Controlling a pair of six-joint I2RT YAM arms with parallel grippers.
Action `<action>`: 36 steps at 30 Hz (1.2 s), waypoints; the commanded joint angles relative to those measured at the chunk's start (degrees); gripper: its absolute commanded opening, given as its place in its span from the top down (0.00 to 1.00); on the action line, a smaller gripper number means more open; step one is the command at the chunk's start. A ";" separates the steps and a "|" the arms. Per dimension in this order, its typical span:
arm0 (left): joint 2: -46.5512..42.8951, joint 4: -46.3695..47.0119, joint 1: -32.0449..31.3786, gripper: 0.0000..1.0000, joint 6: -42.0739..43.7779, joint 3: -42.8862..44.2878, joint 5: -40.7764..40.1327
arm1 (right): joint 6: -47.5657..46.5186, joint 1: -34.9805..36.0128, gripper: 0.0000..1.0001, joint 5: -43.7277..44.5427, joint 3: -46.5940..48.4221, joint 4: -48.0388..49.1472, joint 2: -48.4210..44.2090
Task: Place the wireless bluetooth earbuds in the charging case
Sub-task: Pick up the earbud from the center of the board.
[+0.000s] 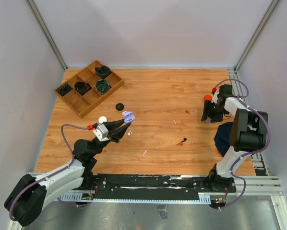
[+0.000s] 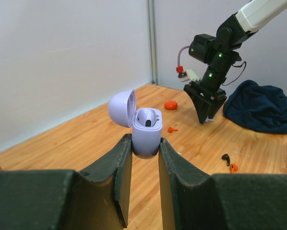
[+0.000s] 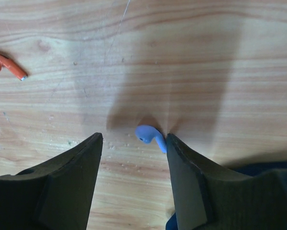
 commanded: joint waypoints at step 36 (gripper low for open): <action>-0.68 0.18 -0.39 1.00 1.08 -0.39 -0.95 | -2.26 4.62 0.61 11.43 7.93 -8.44 5.96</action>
